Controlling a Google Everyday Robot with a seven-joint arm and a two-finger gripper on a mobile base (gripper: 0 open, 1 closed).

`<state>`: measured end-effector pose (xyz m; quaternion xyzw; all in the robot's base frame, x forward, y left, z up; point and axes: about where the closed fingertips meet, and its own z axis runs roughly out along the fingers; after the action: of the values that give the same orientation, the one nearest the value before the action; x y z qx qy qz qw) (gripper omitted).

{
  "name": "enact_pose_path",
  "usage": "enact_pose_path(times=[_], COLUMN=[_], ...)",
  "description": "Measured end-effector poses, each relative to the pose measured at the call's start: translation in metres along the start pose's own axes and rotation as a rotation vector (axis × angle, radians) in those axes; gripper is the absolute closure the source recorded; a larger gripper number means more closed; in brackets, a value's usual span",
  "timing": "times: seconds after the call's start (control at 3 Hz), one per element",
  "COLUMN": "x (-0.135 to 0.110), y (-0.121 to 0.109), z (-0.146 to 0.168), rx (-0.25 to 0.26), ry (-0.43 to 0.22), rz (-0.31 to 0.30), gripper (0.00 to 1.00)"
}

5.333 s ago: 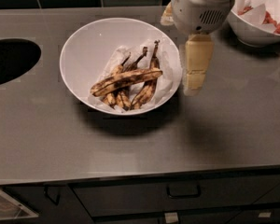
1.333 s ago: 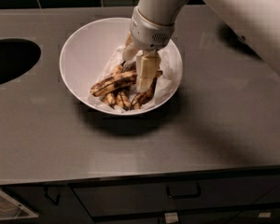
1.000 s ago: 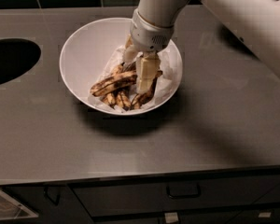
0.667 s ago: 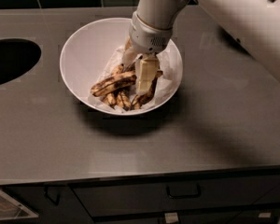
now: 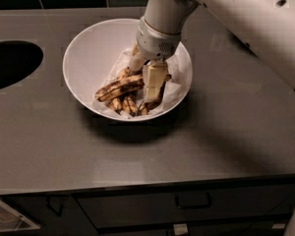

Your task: Pick banana from white bowl

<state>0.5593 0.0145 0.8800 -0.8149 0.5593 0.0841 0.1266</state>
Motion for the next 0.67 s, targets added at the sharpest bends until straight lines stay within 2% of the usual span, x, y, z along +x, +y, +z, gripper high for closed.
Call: enact_pose_path(times=[0.67], x=[0.0008], y=[-0.0001], z=[0.0040], rx=[-0.012], ry=[-0.002], rz=[-0.003], gripper=[0.73])
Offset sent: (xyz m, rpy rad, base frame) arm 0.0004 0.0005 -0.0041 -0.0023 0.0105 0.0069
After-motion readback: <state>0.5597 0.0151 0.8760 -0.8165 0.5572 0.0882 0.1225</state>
